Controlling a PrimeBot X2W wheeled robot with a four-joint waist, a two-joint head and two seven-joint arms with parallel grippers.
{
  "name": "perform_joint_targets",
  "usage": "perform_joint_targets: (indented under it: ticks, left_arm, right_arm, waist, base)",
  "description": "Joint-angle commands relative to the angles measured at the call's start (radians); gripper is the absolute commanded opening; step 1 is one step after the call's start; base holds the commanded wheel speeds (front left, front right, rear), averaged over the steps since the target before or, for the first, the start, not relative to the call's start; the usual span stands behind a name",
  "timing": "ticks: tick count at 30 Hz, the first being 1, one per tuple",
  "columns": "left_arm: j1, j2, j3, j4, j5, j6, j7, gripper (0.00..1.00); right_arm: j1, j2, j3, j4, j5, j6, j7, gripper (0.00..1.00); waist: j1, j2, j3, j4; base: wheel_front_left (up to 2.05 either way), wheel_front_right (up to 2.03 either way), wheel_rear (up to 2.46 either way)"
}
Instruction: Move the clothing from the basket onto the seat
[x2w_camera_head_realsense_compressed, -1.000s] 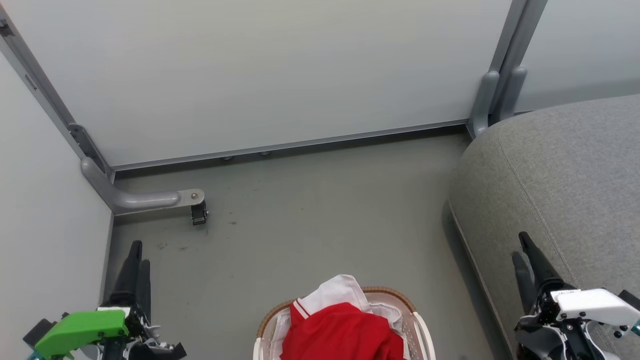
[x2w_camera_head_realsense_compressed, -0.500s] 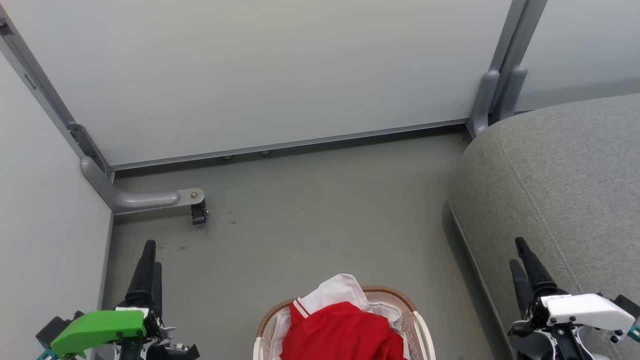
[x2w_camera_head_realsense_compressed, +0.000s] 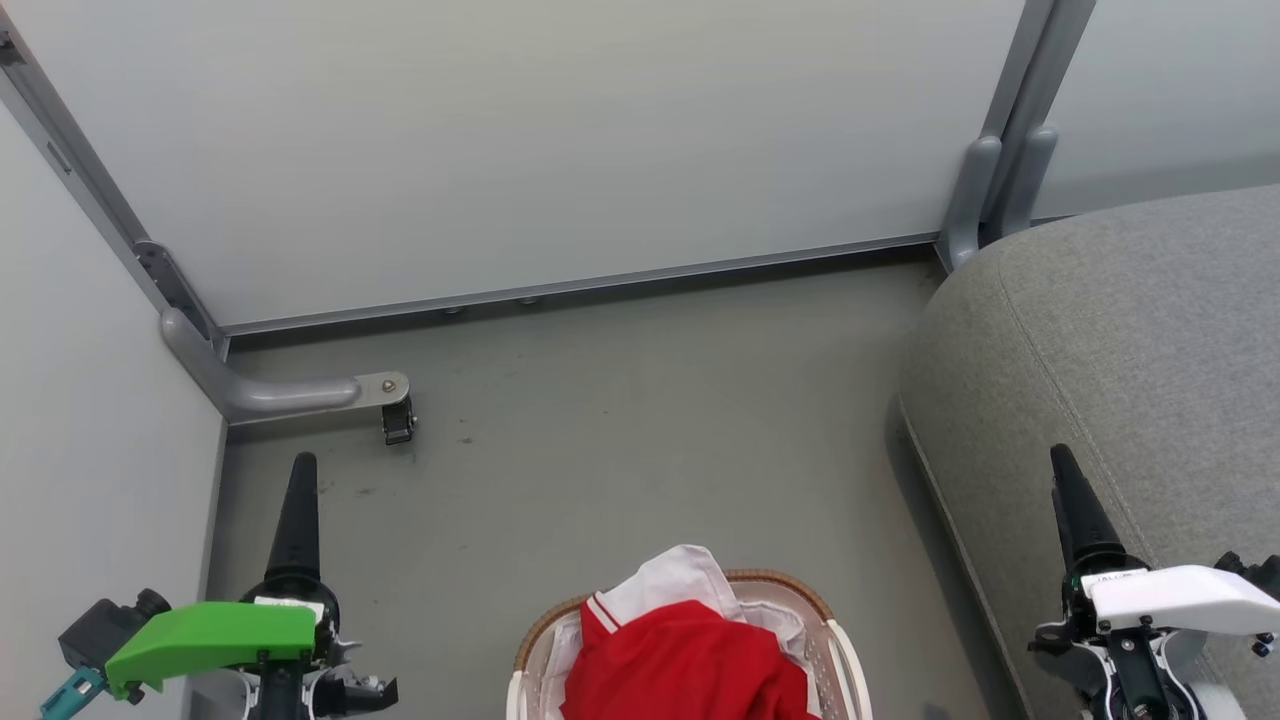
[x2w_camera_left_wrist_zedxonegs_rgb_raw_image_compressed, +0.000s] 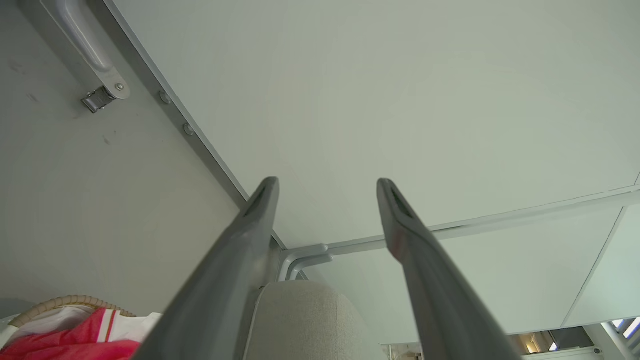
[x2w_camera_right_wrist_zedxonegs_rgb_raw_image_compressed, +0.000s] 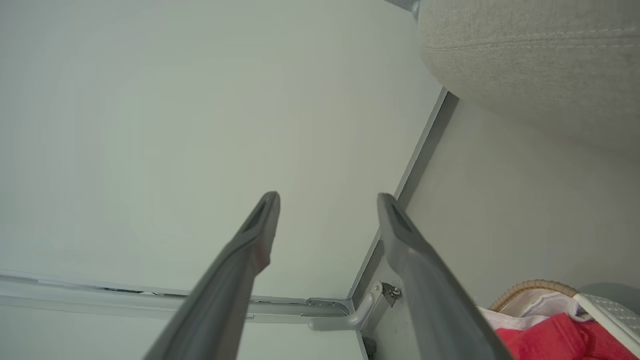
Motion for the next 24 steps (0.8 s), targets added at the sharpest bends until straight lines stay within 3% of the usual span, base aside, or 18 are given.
perform_joint_targets:
  ticks: [1,11,24]
  left_arm:
    - [-0.012,0.005,-0.004,-0.030,0.043,-0.003,-0.012,1.00]
    - [-0.014,0.006,-0.034,-0.069,0.260,0.029,-0.048,1.00]
    - [0.006,0.007,-0.076,-0.081,0.527,0.061,-0.088,1.00]
  right_arm:
    - [-0.027,-0.009,-0.004,-0.030,-0.049,0.000,-0.012,1.00]
    - [-0.024,-0.011,0.007,-0.079,-0.299,0.000,-0.048,1.00]
    - [-0.014,-0.013,0.061,-0.057,-0.535,0.000,-0.089,1.00]
  waist:
    - [0.0000,0.0000,0.001,0.001]
    - [0.0000,0.0000,0.004,0.005]
    - [0.0000,0.0000,0.006,0.008]
  base:
    - [0.00,0.00,0.00]
    - [0.00,0.00,0.00]
    - [0.00,0.00,0.00]
